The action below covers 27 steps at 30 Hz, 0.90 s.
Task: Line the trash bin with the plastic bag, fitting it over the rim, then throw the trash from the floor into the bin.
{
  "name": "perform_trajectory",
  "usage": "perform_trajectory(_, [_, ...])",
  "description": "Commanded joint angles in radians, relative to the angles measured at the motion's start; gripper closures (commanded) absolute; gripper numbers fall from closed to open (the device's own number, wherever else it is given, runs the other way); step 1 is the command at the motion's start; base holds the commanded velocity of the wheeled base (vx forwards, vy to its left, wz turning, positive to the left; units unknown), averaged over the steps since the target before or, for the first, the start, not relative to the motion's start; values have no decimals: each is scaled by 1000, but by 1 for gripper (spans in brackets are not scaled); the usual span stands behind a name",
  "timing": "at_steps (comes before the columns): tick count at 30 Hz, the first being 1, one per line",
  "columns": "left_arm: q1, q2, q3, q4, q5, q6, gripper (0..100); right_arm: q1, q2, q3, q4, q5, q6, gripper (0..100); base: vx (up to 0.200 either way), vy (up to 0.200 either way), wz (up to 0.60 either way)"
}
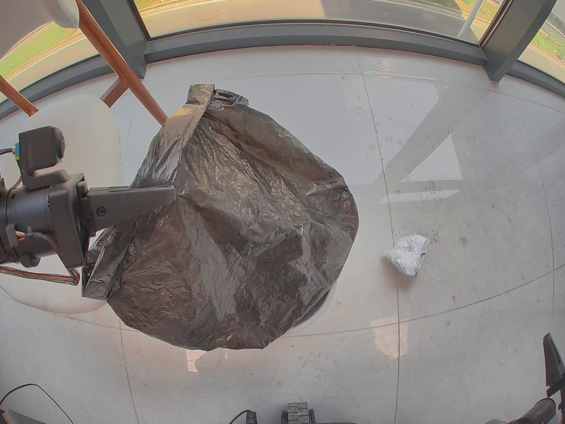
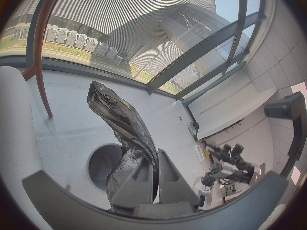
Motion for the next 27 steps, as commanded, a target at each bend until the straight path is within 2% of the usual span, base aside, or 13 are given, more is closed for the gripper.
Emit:
perform_trajectory(1, [1,40,-44,99,36,94,100,217,383,-193,-25,0,228,0,0,0,0])
perform_trajectory(4, [1,40,-90,149,96,94,100,246,528,-255,-34,9,337,0,0,0,0])
perform_trajectory(6, [1,42,-115,166,123,94,100,252,637,-314,-29,38,410,0,0,0,0])
perform_trajectory(8, [1,43,-123,166,131,93,100,252,672,-328,-35,63,433,0,0,0,0])
perform_trajectory(10, [1,71,-156,168,166,93,100,254,805,-390,-39,146,475,0,0,0,0])
perform_trajectory(16, [-1,77,-215,174,189,94,100,272,1003,-475,-65,169,472,0,0,0,0])
perform_trajectory(22, [-1,72,-216,244,205,101,100,284,1175,-515,-226,166,472,0,0,0,0])
perform_trajectory(27, [-1,75,-216,252,203,151,100,289,1302,-537,-350,166,467,0,0,0,0])
